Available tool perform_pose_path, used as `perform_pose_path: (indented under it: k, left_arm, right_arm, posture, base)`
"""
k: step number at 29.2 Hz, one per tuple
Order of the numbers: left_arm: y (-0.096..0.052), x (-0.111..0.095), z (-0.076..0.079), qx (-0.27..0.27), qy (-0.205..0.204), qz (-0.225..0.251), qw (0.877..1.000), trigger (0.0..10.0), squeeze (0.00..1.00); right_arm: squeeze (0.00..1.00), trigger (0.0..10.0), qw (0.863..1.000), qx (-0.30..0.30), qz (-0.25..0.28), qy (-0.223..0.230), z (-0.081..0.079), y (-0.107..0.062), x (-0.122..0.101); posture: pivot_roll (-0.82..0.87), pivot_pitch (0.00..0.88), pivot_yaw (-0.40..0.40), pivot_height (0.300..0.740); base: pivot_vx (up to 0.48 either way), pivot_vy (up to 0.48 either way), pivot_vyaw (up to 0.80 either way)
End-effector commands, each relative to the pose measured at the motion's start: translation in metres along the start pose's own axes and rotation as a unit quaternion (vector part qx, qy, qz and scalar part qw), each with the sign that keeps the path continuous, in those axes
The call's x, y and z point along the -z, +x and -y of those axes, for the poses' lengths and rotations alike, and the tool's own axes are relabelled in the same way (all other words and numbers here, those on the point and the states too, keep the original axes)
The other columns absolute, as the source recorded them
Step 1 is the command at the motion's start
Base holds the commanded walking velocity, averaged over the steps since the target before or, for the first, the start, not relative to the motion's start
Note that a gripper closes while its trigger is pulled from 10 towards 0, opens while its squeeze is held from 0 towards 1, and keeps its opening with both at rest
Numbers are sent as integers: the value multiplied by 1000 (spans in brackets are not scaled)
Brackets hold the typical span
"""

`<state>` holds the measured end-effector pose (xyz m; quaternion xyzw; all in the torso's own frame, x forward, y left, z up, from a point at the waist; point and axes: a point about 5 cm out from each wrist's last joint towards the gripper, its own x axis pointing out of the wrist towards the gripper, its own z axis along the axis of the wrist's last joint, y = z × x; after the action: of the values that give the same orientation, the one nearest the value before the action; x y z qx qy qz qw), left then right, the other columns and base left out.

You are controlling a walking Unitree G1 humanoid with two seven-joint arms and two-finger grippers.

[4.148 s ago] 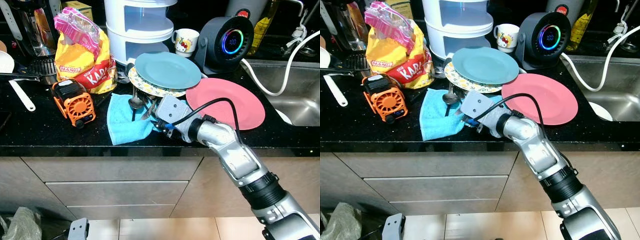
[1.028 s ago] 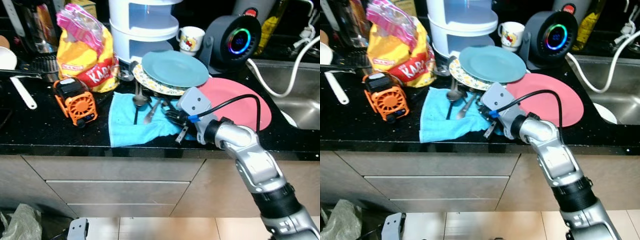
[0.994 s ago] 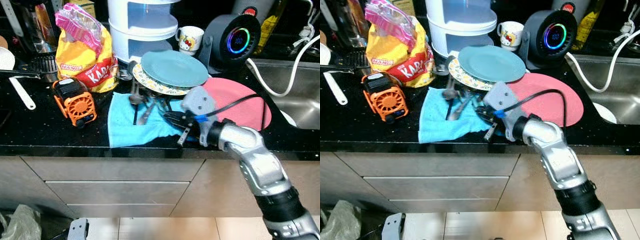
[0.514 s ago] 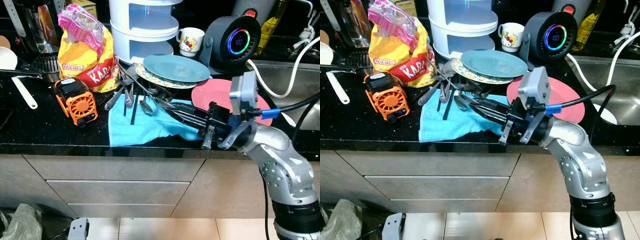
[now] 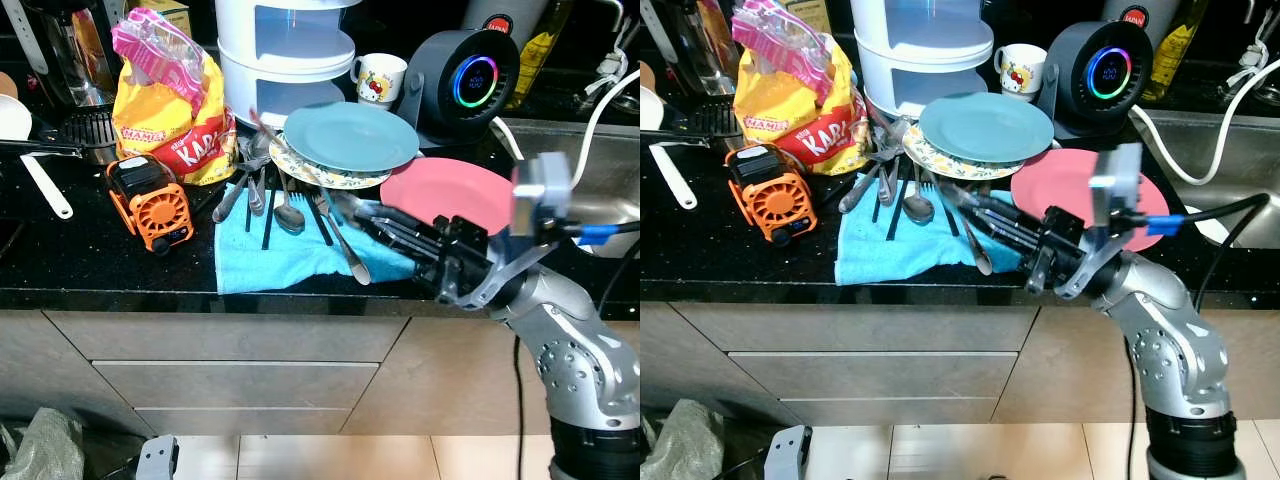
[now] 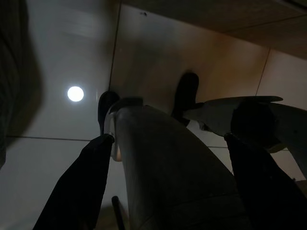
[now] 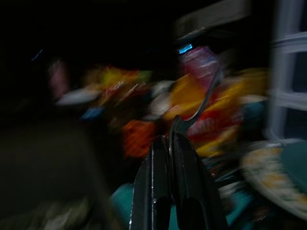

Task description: Kitchen organization

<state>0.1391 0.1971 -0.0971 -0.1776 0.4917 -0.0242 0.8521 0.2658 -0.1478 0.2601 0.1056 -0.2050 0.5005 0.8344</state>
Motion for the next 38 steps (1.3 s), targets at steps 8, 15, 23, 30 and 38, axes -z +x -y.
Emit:
perform_pose_path:
  k: [8, 15, 23, 30, 38]
  left_arm:
    - [-2, 11, -1, -1, -3, -20, 1000, 10000, 0]
    - [-1, 9, -1, 1, -2, -15, 1000, 10000, 0]
    - [-2, 6, -1, 12, 0, -9, 1000, 10000, 0]
    - [-2, 5, -1, 16, -2, -8, 1000, 10000, 0]
    - [-1, 5, 0, 17, -2, -10, 1000, 10000, 0]
  right_arm:
    - [0, 10000, 990, 130, 38, 37, 28, -7, 9]
    - [0, 10000, 979, 188, 55, 48, 43, -18, 9]
    - [0, 10000, 981, 177, 53, 56, 37, -14, 14]
    - [0, 10000, 979, 183, 61, 62, 40, -12, 14]
    - [0, 10000, 979, 182, 63, 65, 40, -10, 16]
  posture:
    - [63, 85, -18, 740]
    - [61, 86, -18, 740]
    - [57, 88, -16, 740]
    - [57, 82, -17, 740]
    - [58, 78, -22, 740]
  base:
    - [0, 0, 0]
    - [0, 0, 0]
    - [0, -68, 0]
    - [298, -372, 0]
    - [291, -379, 0]
